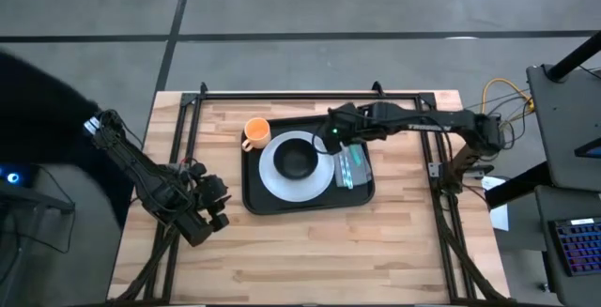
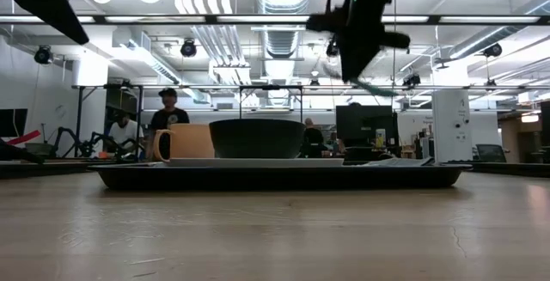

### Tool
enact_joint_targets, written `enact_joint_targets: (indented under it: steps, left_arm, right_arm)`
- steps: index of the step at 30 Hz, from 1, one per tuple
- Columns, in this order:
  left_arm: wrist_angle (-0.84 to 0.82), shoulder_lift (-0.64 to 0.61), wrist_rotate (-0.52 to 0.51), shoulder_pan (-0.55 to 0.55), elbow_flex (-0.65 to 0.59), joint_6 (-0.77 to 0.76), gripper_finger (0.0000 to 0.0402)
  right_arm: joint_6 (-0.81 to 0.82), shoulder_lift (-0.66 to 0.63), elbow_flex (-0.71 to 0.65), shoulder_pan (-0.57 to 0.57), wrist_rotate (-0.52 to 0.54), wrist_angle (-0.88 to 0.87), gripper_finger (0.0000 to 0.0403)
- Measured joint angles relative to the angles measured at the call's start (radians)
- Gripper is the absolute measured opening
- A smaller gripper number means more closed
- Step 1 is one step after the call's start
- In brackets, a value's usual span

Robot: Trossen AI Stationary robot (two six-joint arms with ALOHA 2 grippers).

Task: Set up tray
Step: Put the blue spoon on the gray napkin to the right of the blue knife

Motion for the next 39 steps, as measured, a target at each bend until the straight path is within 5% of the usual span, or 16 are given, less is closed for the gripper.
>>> enact_joint_targets:
  steps: [19, 39]
  left_arm:
    - [0.000, 0.000, 0.000, 0.000, 0.002, 0.011, 0.0098]
    - [0.000, 0.000, 0.000, 0.000, 0.001, 0.011, 0.0098]
  right_arm:
    - [0.185, 0.003, -0.466, -0.082, -0.110, 0.429, 0.0020]
    - [0.231, 0.007, -0.598, -0.106, -0.133, 0.551, 0.0020]
